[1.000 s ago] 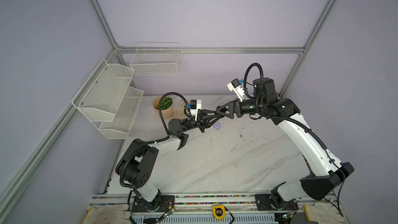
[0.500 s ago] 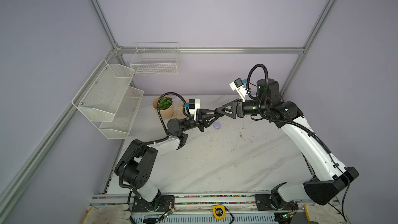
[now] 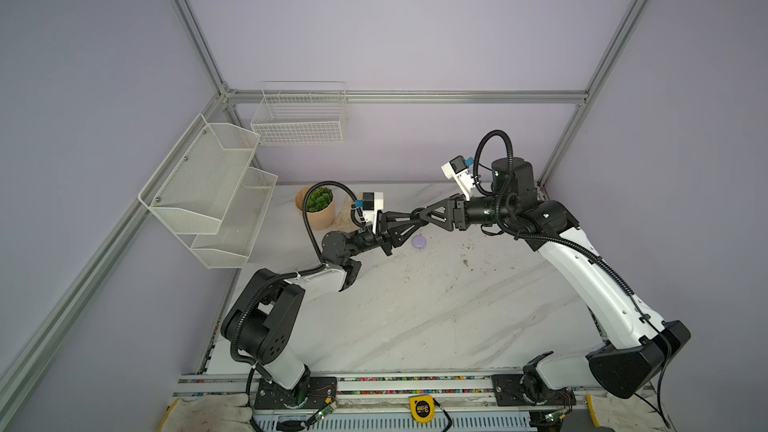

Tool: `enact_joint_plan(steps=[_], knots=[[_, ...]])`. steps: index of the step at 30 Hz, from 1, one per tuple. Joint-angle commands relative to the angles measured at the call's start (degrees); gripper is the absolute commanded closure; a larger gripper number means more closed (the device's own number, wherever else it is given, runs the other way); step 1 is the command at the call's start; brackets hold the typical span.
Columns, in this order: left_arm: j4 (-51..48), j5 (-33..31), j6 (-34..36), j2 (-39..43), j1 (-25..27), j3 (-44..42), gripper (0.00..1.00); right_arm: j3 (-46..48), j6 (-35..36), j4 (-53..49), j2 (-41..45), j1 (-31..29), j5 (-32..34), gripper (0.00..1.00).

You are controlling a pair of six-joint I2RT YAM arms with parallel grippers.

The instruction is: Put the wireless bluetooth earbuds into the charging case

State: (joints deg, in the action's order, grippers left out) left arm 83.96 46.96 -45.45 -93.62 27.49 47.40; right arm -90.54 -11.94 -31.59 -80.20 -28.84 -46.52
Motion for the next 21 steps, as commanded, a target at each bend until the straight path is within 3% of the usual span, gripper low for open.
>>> enact_joint_plan(steps=[1, 5, 7, 11, 15, 18, 21], knots=[[2.10, -4.07, -2.19, 0.24, -1.47, -2.07, 1.00, 0.56, 2.28, 1.51, 1.25, -0.46, -2.93, 0.46], [2.08, -4.11, -5.68, 0.19, -1.56, -3.16, 1.00, -0.67, 3.86, 0.84, 1.19, 0.05, 0.31, 0.45], [2.11, -5.92, -7.18, 0.40, -1.47, -5.58, 1.00, 0.04, 3.45, 1.28, 3.36, 0.75, 2.73, 0.35], [2.08, -10.57, -8.84, 0.52, -0.95, -10.84, 1.00, 9.14, 1.13, 8.17, 9.33, 1.02, 10.06, 0.29], [2.10, -11.56, -11.63, -0.06, -0.07, -12.69, 1.00, 20.00, -5.16, 19.98, 12.18, 1.15, 5.31, 0.31], [2.10, -11.33, -13.20, 0.36, 0.28, -12.68, 1.00, 29.25, -11.22, 35.39, 15.07, 1.24, -1.75, 0.34], [2.10, -9.94, -14.11, 0.89, 0.39, -12.24, 1.00, 35.81, -12.61, 47.50, 17.48, 1.73, -3.91, 0.34]])
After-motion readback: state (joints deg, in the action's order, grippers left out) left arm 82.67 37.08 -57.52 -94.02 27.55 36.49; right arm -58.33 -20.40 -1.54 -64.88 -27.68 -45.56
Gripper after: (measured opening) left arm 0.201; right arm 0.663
